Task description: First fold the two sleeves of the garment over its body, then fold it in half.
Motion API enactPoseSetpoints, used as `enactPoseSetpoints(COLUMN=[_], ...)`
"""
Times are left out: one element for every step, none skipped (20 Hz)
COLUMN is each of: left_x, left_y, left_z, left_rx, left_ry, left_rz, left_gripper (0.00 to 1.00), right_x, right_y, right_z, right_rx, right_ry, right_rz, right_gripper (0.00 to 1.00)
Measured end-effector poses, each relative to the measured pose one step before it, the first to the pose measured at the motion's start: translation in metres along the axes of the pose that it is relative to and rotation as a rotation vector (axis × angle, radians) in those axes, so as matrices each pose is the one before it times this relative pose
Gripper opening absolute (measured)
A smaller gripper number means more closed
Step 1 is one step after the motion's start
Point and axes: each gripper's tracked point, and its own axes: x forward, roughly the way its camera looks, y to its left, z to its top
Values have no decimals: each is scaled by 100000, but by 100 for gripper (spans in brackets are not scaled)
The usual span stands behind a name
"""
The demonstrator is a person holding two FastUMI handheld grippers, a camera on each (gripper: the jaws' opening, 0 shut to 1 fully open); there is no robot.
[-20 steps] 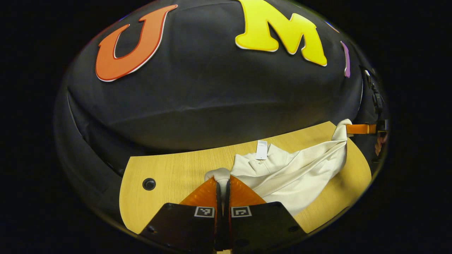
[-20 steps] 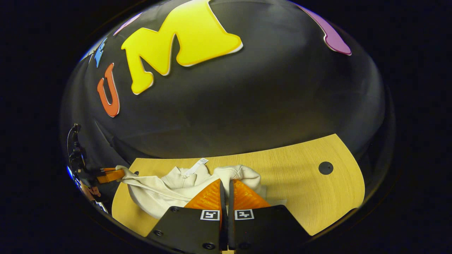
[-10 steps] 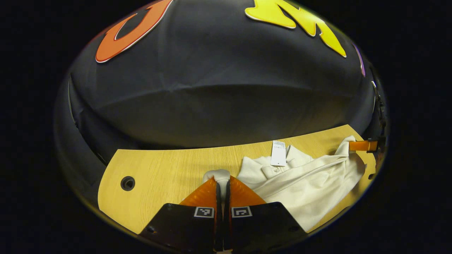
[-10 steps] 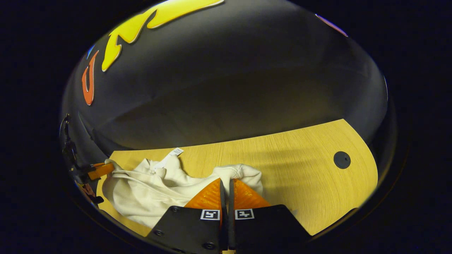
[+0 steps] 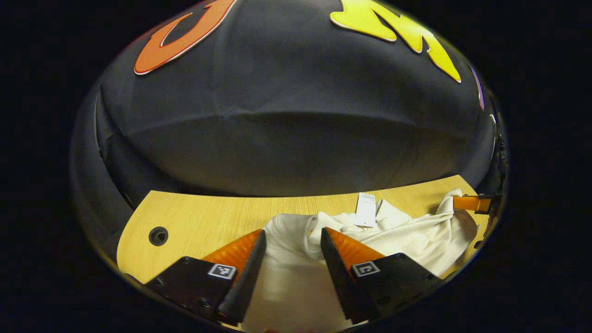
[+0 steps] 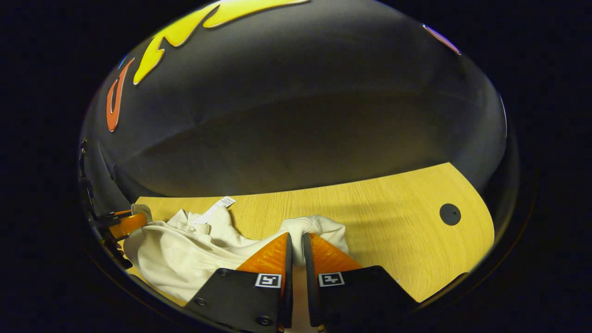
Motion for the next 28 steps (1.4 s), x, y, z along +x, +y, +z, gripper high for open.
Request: enactPoseSetpoints(left_x=[-542,-657,-767,-670,-990,-1023,-1524,-1490,-1587,-1822,-1683,-1898,-1977,-1862,-1988,-1979,-1769,-2010,-1576,-1697,-1677,-1556,-1682,-1358,-1213,-1302,-1188,-930], left_y=[368,40,242,218,351,180,351,307,272,114,133,-113,-80,-179,-464,-417,-338,-692,-783,-555,-180,-407,-309,-212,-192,-70,-283,-346], left_z=[1066,818,596,315,586,727,521,682,857,1143,1326,1563,1915,2124,2138,1897,1365,1531,1279,1292,1065,783,693,501,283,80,128,-37], left_rx=[-955,-1365,-1104,-710,-1669,-2474,-2854,-2634,-1795,-133,2039,2639,3236,1732,1143,1155,748,754,-392,-232,-339,-83,-51,-571,299,903,-196,-294], left_ry=[-3390,-2165,-1431,-84,-515,-860,-949,-1455,-1920,-1832,-3011,-2997,-4764,-3893,-3695,-2197,-1712,-2128,-2127,-2444,-2915,-2260,-2038,-1836,-1497,-1839,-385,-605], left_rz=[1114,-134,151,421,1432,505,761,680,609,549,1133,613,58,-122,733,1462,595,-613,-701,-236,69,-337,-178,254,-241,95,293,-467], left_gripper=[84,96,99,99,99,99,100,100,100,100,99,99,99,99,98,98,97,98,98,98,98,98,98,98,98,98,98,97], right_x=[-716,-695,-921,-989,-1035,-1124,-1280,-1355,-1736,-1746,-1907,-2038,-2156,-2056,-2232,-2207,-2130,-2036,-1599,-1659,-1783,-1421,-1276,-1296,-1140,-1320,-869,-846], right_y=[-42,47,223,35,-4,50,-44,30,262,291,418,497,575,577,555,512,470,388,585,498,551,280,-34,30,-9,-52,-188,-237], right_z=[804,1038,771,719,594,617,586,632,676,930,1048,1684,1762,1882,1882,1864,1827,1678,1490,939,708,546,166,157,60,89,-68,19], right_rx=[-556,-199,-469,-503,-114,-490,-611,-815,-1199,-1587,-1739,-1485,-1160,-1703,-1981,-1943,-1954,-1489,-492,486,-334,-281,-320,1010,1802,1651,311,70], right_ry=[-2957,-2763,-1874,-1562,-1739,-1576,-1835,-1599,-2079,-2362,-2500,-3144,-4207,-3997,-4413,-4709,-3948,-3583,-3485,-1891,-1702,-1150,-403,52,47,-126,-493,-691], right_rz=[-916,-197,-74,-430,-542,-447,-664,-190,-119,319,487,672,736,600,454,479,124,401,1110,573,1168,-16,-237,-429,-643,-791,-1055,-1148], right_gripper=[23,32,46,53,62,65,74,76,77,77,80,80,82,84,86,86,87,88,91,89,90,92,92,93,93,93,93,93])
